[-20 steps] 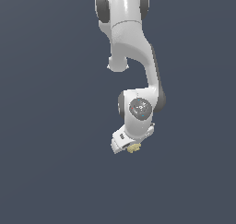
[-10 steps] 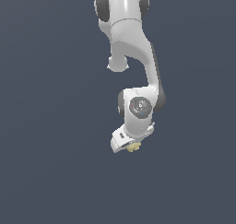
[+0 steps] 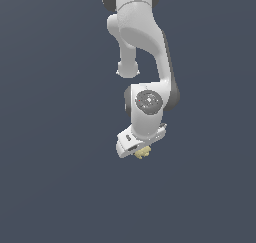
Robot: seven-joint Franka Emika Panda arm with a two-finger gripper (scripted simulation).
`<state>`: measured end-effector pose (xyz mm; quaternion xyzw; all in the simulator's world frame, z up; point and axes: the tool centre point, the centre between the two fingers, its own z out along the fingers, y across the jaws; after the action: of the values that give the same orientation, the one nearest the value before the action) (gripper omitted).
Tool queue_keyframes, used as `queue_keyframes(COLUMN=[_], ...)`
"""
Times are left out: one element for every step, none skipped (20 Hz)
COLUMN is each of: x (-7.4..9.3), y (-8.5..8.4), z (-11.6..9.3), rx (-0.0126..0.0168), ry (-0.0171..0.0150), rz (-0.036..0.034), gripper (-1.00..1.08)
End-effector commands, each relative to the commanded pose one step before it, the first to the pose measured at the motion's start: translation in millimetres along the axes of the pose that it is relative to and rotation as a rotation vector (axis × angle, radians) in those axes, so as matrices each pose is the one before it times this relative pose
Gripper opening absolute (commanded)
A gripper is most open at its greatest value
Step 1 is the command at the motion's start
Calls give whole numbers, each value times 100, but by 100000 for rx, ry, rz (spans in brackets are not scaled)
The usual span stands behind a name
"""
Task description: Pick up the object and move it to a goal position.
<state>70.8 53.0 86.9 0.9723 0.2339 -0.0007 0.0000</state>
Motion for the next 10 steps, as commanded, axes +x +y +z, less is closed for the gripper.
queue_keyframes(x=[-749, -355, -380, -405, -416, -422, -428, -434, -441, -448], y=[246, 104, 112, 119, 123, 125, 127, 129, 131, 133], z=[-1854, -842, -903, -964, -994, -1010, -1028, -1047, -1068, -1090], rx=[-72, 0, 0, 0, 0, 0, 0, 0, 0, 0], ry=[104, 0, 0, 0, 0, 0, 0, 0, 0, 0], rz=[25, 0, 0, 0, 0, 0, 0, 0, 0, 0], gripper=[-100, -100, -100, -100, -100, -100, -100, -100, -100, -100])
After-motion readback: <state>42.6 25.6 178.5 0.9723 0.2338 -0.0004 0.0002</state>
